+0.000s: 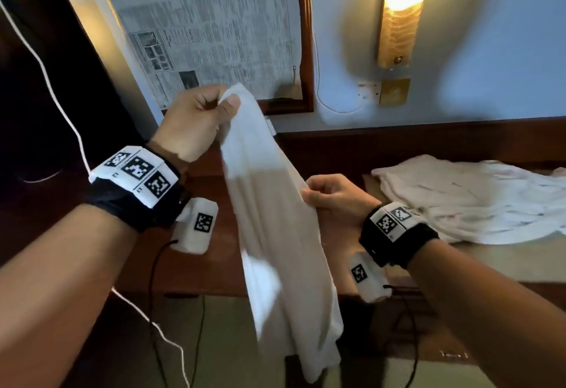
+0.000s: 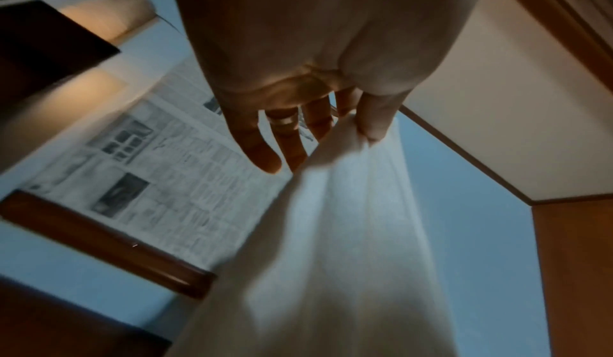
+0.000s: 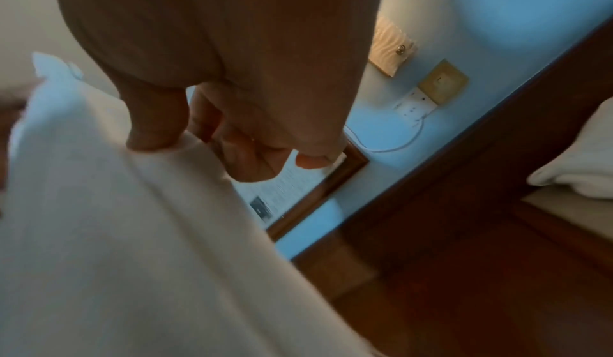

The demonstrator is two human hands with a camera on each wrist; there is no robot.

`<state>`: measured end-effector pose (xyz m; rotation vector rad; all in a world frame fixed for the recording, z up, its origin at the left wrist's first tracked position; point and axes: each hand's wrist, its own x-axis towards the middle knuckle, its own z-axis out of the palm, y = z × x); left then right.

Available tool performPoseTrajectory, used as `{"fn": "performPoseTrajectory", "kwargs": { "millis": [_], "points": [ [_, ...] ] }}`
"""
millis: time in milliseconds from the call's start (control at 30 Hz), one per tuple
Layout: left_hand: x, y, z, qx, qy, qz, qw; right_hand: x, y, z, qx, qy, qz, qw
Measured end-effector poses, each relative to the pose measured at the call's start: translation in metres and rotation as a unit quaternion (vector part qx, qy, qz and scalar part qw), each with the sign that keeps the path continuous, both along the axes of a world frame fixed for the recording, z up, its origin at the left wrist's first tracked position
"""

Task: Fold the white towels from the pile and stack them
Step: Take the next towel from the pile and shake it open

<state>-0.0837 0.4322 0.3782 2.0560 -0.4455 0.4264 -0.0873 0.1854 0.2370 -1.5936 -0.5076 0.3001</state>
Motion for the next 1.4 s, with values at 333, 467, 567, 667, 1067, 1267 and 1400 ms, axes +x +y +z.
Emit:
{"fn": "performPoseTrajectory", "kwargs": {
  "millis": [333,467,567,667,1067,1267,1400],
  "points": [
    [-0.019,0.040,-0.017,-0.152,0.009,0.130,0.980,-0.017,-0.071,-0.169,-0.407,0.041,-0.032,0.912],
    [-0.024,0.054,-0.017,-0.110,0.004,0.162,0.981,-0.024,-0.118,-0.201,-0.507,0.129,-0.113,0.845],
    [-0.027,0.054,-0.017,-0.077,-0.007,0.139,0.987,-0.022,-0.143,-0.209,-0.589,0.138,-0.188,0.774],
    [-0.026,0.040,-0.023,-0.024,-0.013,0.115,0.993,-0.017,-0.121,-0.185,-0.601,0.084,-0.196,0.770],
    [-0.033,-0.010,-0.049,0.180,0.012,-0.060,0.982,-0.045,0.079,0.014,0.023,-0.151,-0.148,0.977],
    [-0.031,0.028,-0.036,0.157,-0.019,-0.040,0.987,-0.061,0.103,0.018,0.105,-0.034,-0.099,0.989],
    [-0.026,0.059,-0.031,0.162,-0.035,-0.006,0.986,-0.078,0.096,-0.035,-0.096,-0.019,-0.079,0.992]
  ]
}}
